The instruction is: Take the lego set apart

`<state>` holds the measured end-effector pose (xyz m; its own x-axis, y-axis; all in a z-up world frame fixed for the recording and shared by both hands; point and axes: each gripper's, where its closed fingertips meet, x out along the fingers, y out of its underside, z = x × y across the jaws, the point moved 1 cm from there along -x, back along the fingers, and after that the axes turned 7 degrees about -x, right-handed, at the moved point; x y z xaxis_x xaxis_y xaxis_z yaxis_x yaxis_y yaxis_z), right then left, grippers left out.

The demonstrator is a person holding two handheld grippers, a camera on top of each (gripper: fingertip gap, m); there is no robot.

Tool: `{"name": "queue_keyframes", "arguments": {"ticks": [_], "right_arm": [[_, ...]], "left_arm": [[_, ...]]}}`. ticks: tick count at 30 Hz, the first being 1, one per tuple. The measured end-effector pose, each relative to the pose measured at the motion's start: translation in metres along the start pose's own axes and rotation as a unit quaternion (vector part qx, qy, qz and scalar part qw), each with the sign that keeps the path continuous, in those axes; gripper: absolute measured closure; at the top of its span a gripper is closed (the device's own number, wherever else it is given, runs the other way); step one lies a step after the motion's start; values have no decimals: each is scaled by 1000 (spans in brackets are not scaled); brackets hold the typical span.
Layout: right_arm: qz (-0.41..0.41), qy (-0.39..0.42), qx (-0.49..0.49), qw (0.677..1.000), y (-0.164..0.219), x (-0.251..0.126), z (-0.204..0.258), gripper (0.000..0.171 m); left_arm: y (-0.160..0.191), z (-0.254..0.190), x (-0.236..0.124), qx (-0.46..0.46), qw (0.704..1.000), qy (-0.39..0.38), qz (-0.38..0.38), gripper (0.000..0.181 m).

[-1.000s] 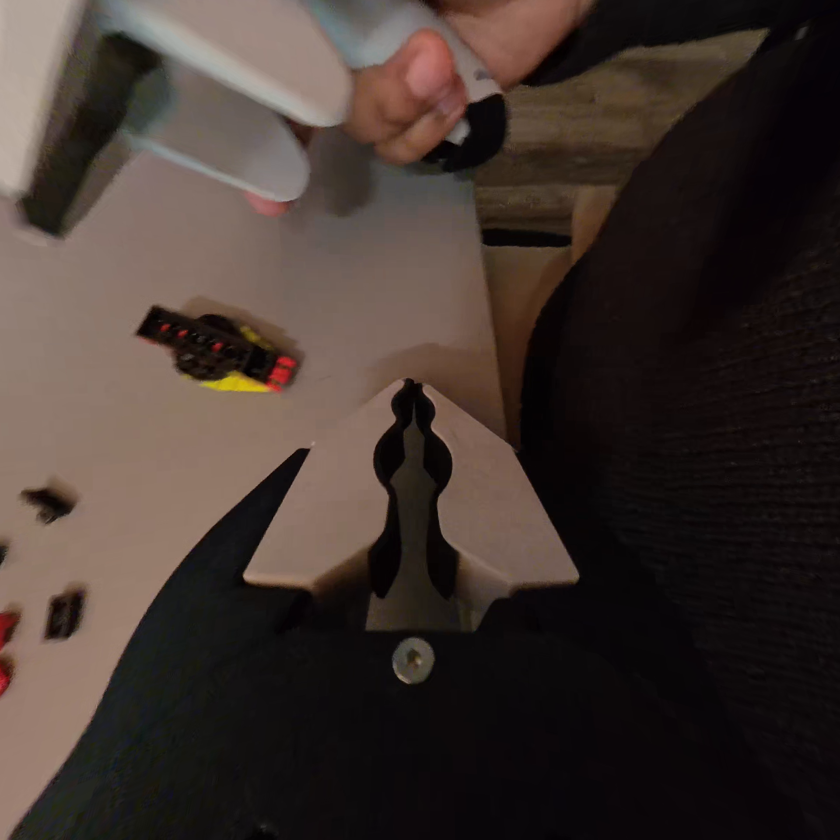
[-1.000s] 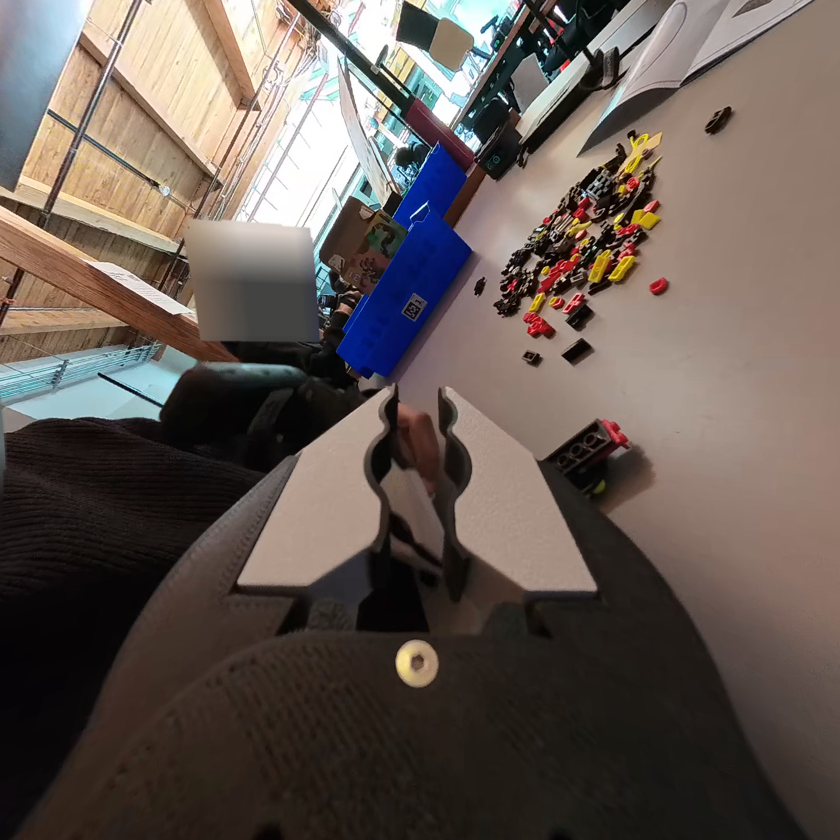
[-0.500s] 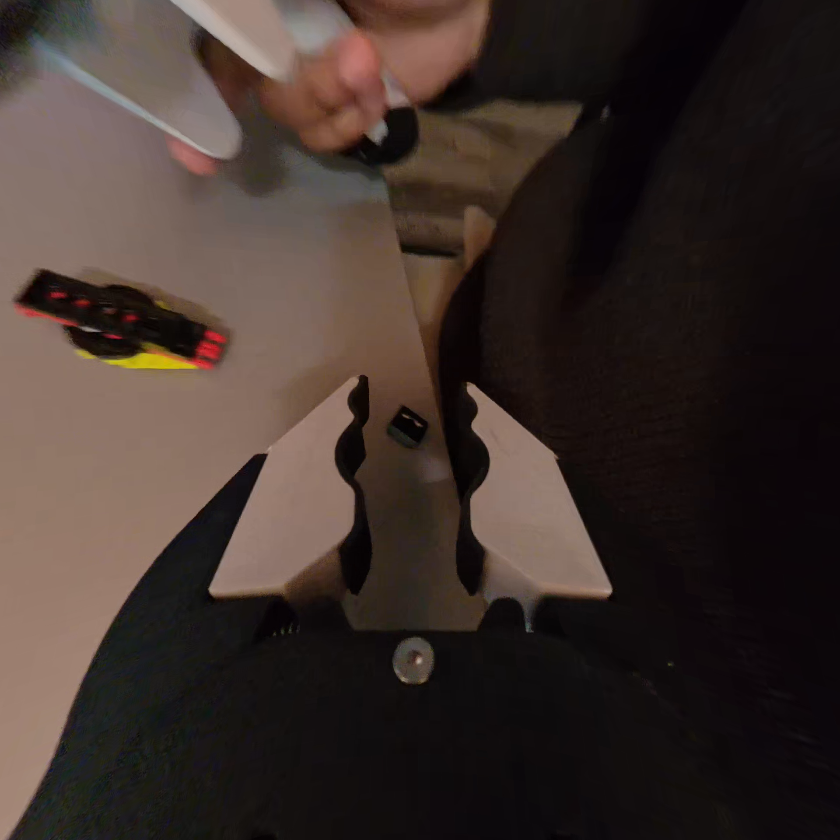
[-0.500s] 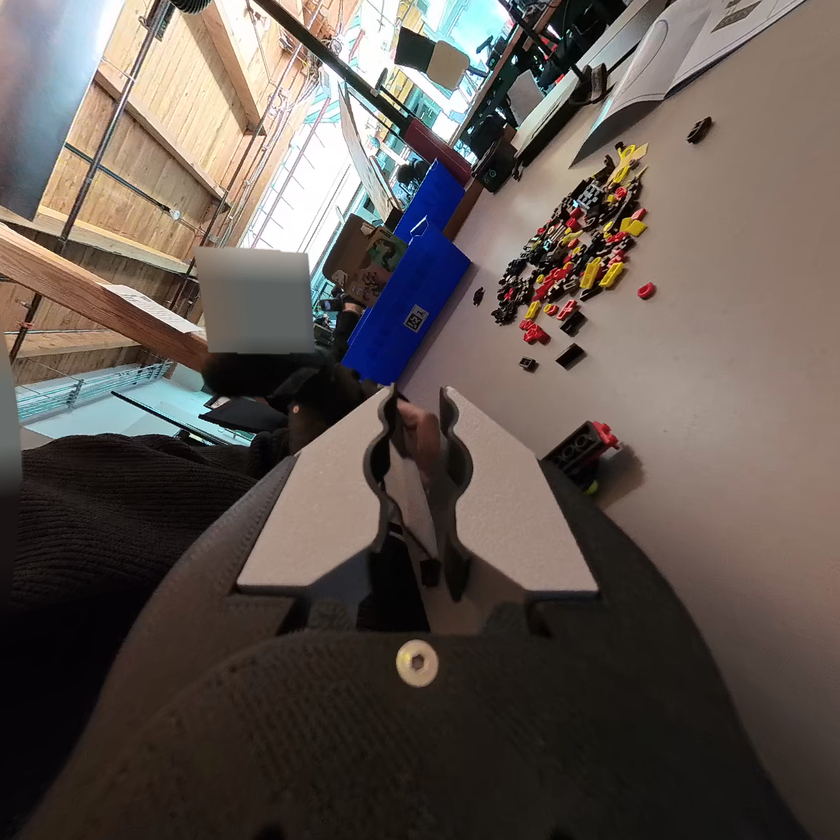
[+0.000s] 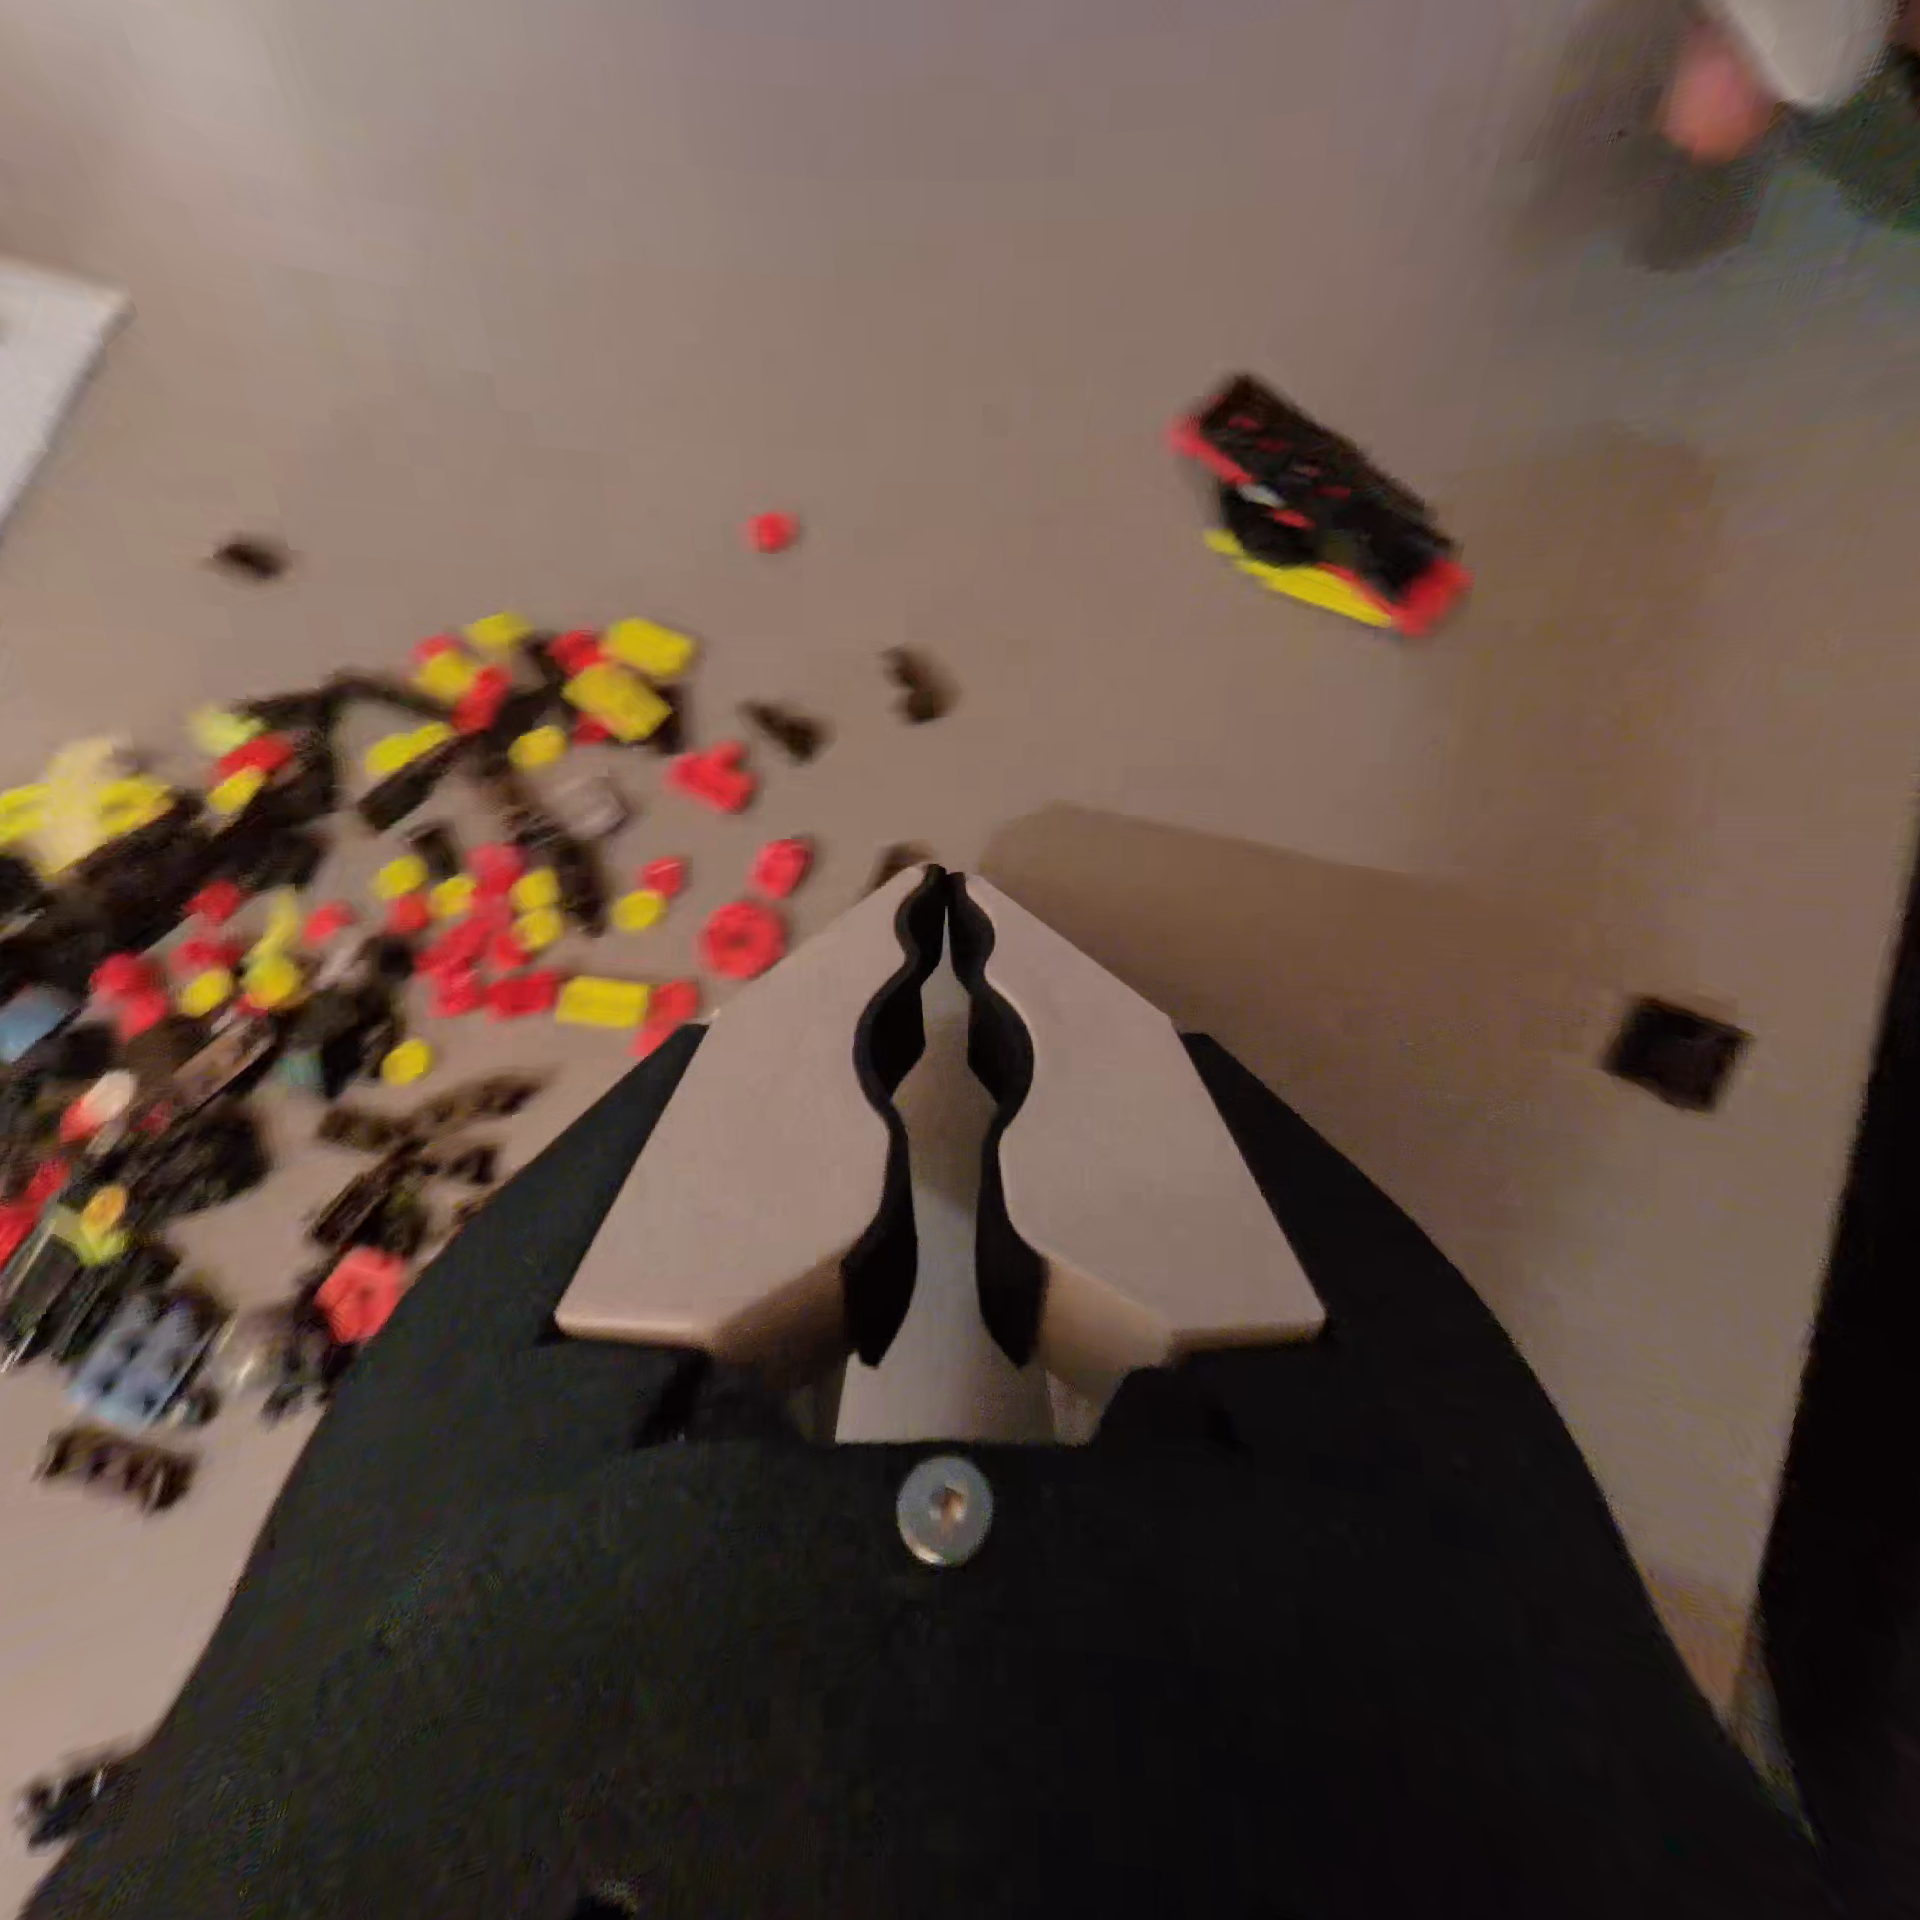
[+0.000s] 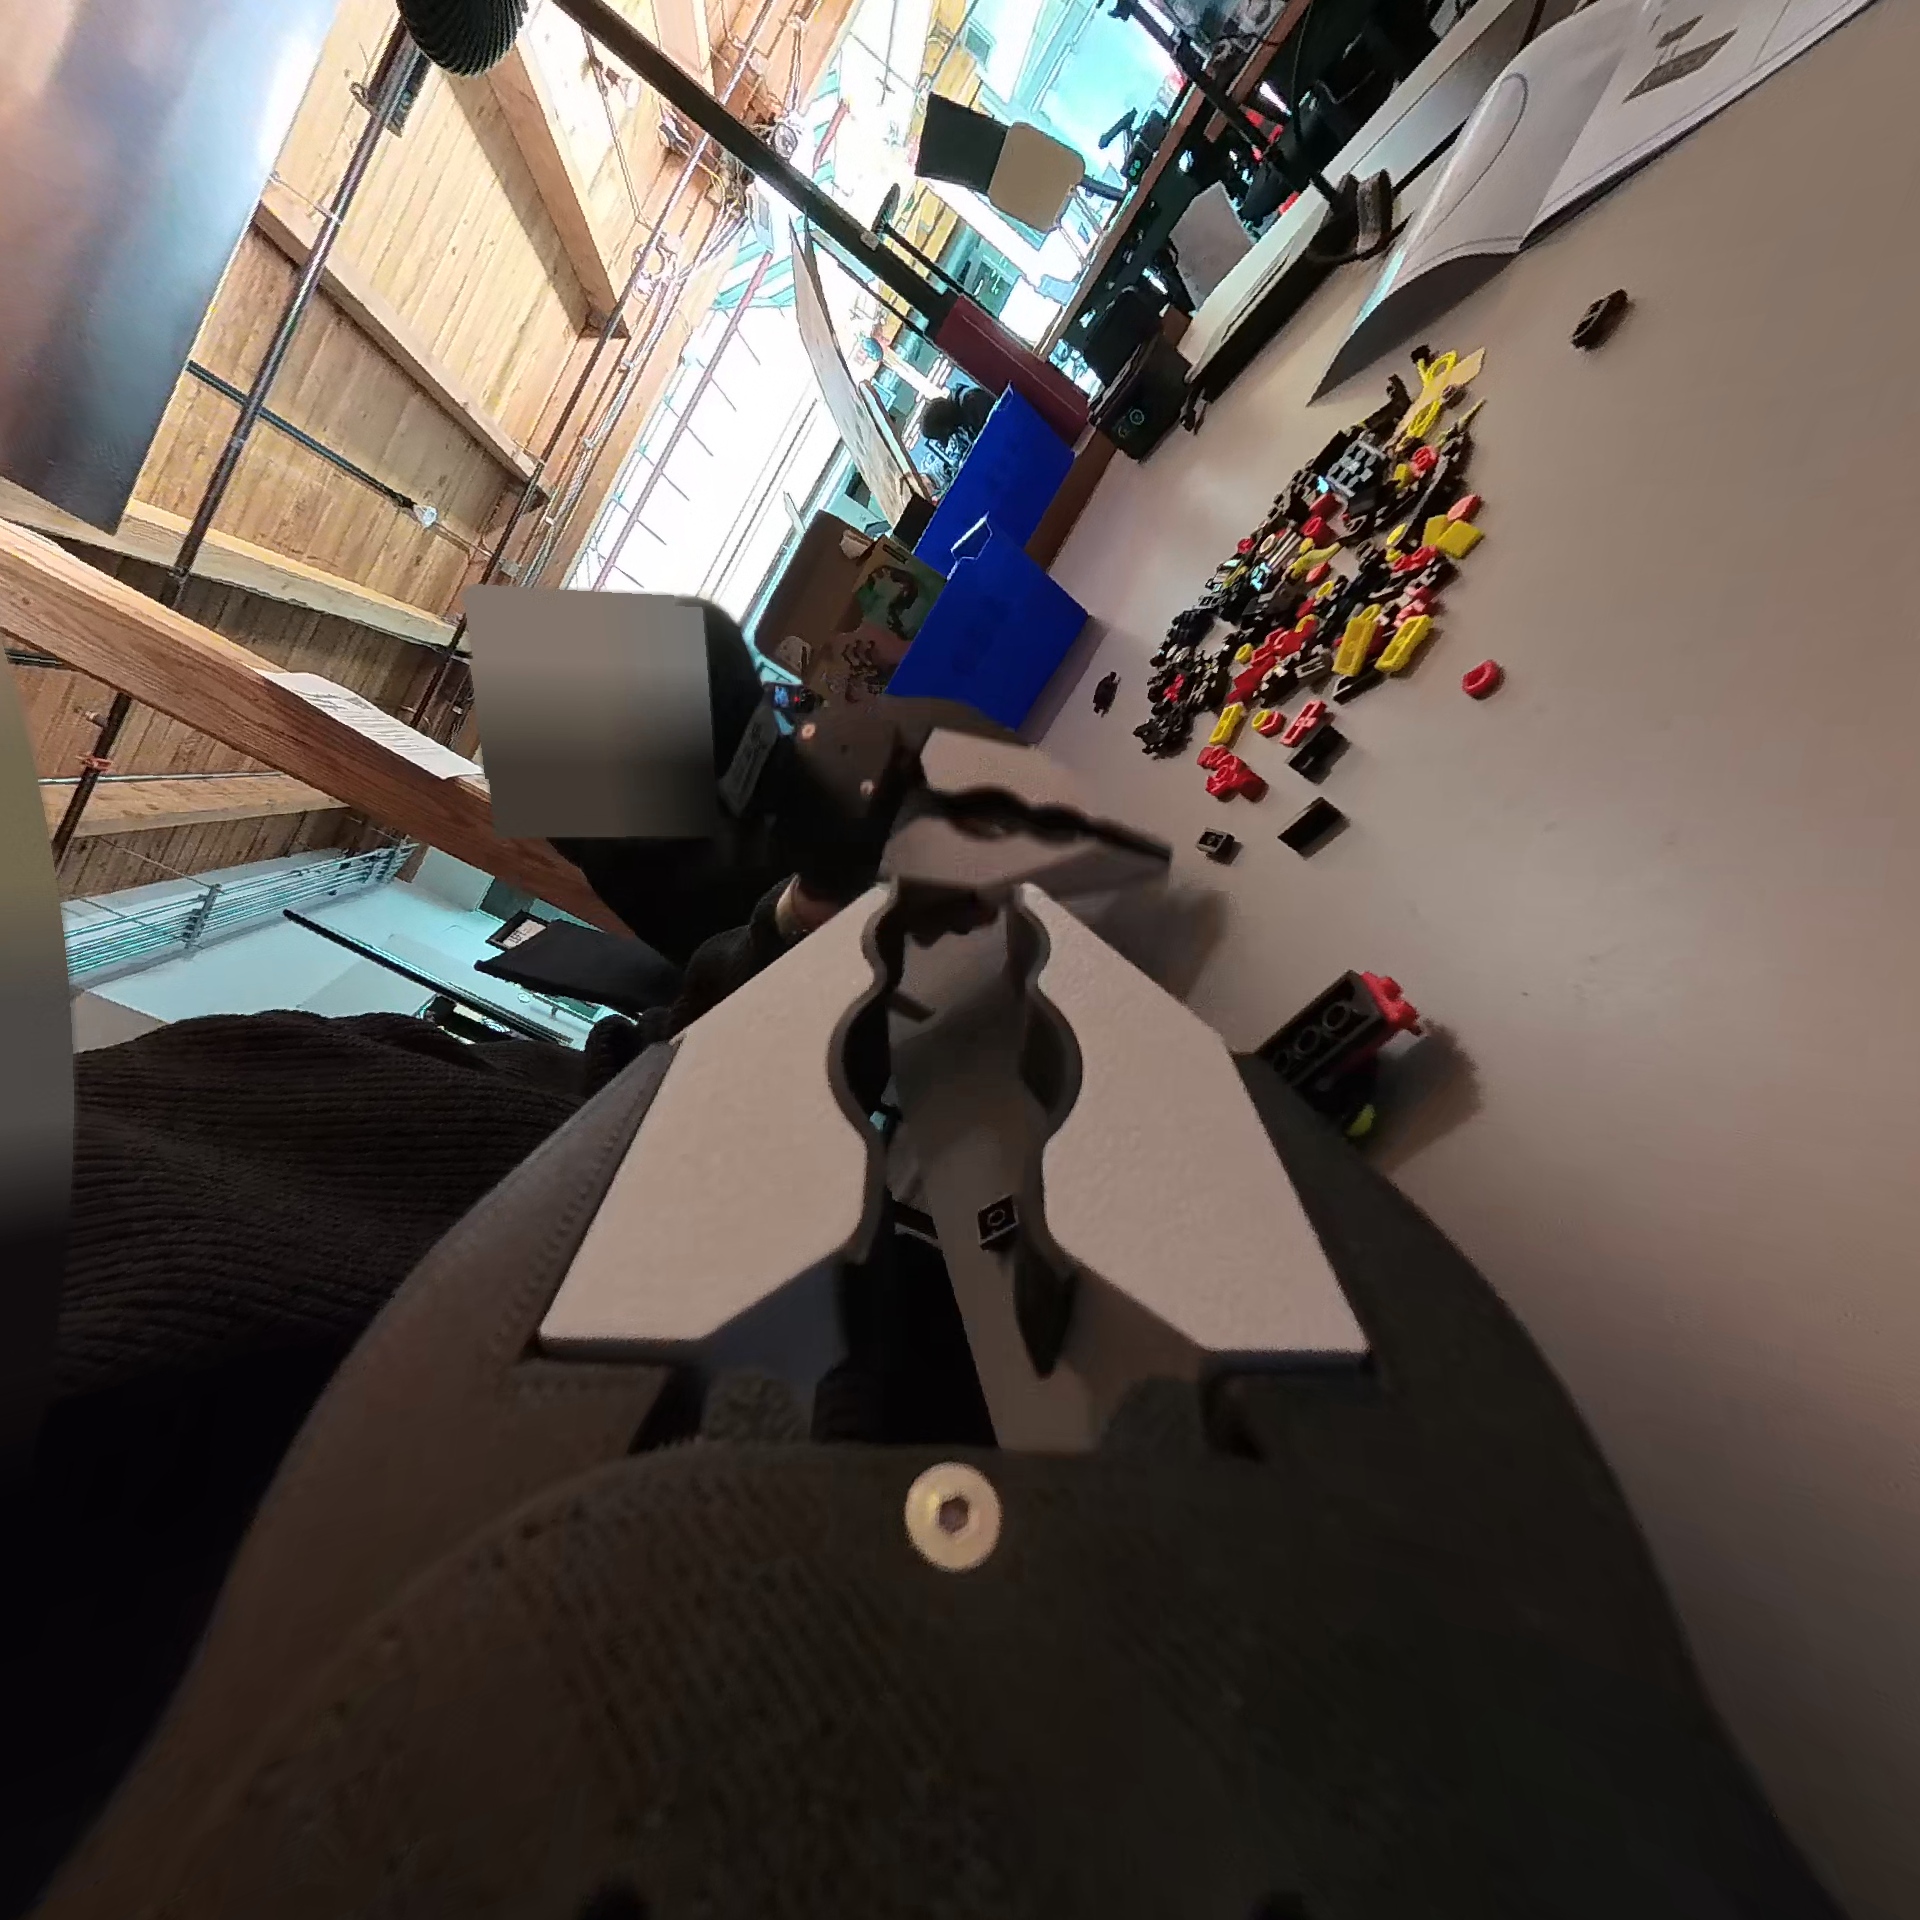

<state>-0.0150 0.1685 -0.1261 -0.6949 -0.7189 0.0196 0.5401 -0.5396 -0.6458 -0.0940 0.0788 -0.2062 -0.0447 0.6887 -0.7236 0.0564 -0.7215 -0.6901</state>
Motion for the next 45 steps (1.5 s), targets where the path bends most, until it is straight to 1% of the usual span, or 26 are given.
{"name": "queue_keyframes", "arguments": {"ticks": [1, 2, 4, 5, 6, 9, 10, 11, 12, 15, 18, 20, 23, 24, 25, 26, 27, 29, 30, 31, 33, 34, 36, 37, 40, 45], "right_arm": [[-1, 1, -1, 1000, -1, -1, -1, 153], [-3, 3, -1, 1000, -2, -1, -1, 153], [-5, 5, 0, 1000, -2, -2, -2, 153], [-5, 5, 2, 1000, -2, -2, -3, 153], [-5, 4, 5, 1000, -2, -2, -3, 153], [-3, 0, 11, 1000, 0, 0, -3, 153], [-2, -1, 12, 1000, 1, 0, -3, 153], [-3, -1, 12, 1000, 1, 0, -3, 153], [-3, -1, 12, 1000, 0, 0, -3, 153], [-4, -2, 13, 1000, 0, -1, -3, 153], [-7, -5, 17, 1000, -1, -1, -2, 152], [-7, -6, 18, 1000, -1, -1, -2, 152], [-6, -8, 19, 1000, 0, -1, -1, 152], [-6, -9, 20, 1000, 0, 0, -1, 152], [-6, -9, 20, 1000, 0, 0, -1, 152], [-7, -9, 20, 1000, 0, 0, -1, 152], [-6, -8, 20, 1000, 0, 0, -1, 152], [-7, -7, 21, 1000, 0, 0, -2, 152], [-8, -7, 23, 1000, 0, -1, -3, 153], [-8, -7, 24, 1000, 0, -1, -3, 152], [-9, -9, 29, 1000, 0, 0, -3, 152], [-10, -10, 30, 999, 0, 0, -3, 152], [-10, -11, 32, 999, 0, 0, -3, 151], [-10, -11, 32, 999, 0, 0, -3, 151], [-11, -12, 34, 999, -1, 0, -4, 151], [-13, -16, 39, 999, -1, 0, -3, 152]], "left_arm": [[-3, 7, -5, -29, 999, 5, -17, 181], [-8, -3, -11, -49, 996, 62, -40, 178], [-18, -51, -32, -57, 969, 229, -76, 167], [-17, -74, -41, -46, 952, 294, -74, 162], [-11, -92, -43, -24, 943, 326, -53, 157], [26, -116, -22, 91, 951, 290, 49, 141], [35, -121, -16, 118, 950, 279, 71, 143], [33, -128, -15, 128, 950, 281, 58, 151], [35, -133, -17, 136, 945, 292, 65, 150], [33, -121, -12, 149, 955, 249, 69, 166], [22, -77, -3, 134, 980, 142, 46, 181], [11, -29, 0, 93, 995, 27, 24, 181], [-4, 38, -13, -16, 995, -98, -31, 181], [-7, 51, -20, -58, 991, -112, -53, 181], [-10, 52, -25, -87, 990, -89, -67, 181], [-14, 41, -27, -99, 991, -35, -79, 181], [-16, 24, -30, -98, 991, 26, -85, 175], [-5, -11, -29, -67, 990, 117, -46, 156], [8, -21, -26, -39, 992, 124, -5, 147], [21, -24, -21, -8, 994, 107, 33, 143], [35, -25, -12, 44, 994, 71, 69, 142], [33, -30, -12, 50, 994, 79, 62, 151], [29, -36, -13, 48, 992, 98, 62, 153], [27, -31, -12, 45, 994, 81, 58, 165], [27, -15, -10, 44, 997, 45, 50, 166], [9, 47, -19, -21, 994, -103, -19, 166]]}}
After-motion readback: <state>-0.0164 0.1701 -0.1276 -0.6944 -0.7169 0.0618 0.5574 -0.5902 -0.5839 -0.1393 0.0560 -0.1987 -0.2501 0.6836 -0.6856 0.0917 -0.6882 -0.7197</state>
